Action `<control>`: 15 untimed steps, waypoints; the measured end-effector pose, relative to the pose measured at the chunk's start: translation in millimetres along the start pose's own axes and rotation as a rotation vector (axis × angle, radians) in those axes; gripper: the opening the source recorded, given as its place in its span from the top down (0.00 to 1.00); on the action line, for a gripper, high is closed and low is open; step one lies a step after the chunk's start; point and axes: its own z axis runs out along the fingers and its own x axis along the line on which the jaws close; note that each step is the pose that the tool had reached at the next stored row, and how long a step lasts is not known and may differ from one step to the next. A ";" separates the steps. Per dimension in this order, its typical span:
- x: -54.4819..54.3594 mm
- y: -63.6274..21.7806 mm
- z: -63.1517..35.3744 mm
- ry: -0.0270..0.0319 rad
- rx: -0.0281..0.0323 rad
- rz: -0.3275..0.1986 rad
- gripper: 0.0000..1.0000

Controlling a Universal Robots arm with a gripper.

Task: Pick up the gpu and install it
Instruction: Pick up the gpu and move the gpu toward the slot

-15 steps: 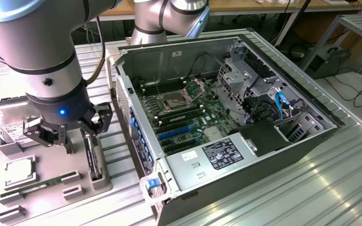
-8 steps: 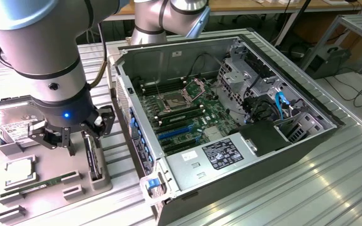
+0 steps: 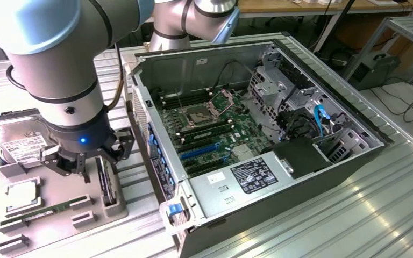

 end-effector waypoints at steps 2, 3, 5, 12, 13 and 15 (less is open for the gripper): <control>-0.1 3.5 1.6 0.0005 0.0050 0.000 0.46; 0.0 7.2 3.0 0.0003 0.0066 0.000 0.46; 0.0 10.6 5.2 0.0003 0.0076 0.000 0.46; -0.5 12.0 15.7 0.0003 0.0078 0.000 0.46; -0.7 12.0 17.4 0.0003 0.0078 0.000 0.46; -1.3 12.0 20.0 0.0003 0.0078 0.000 0.46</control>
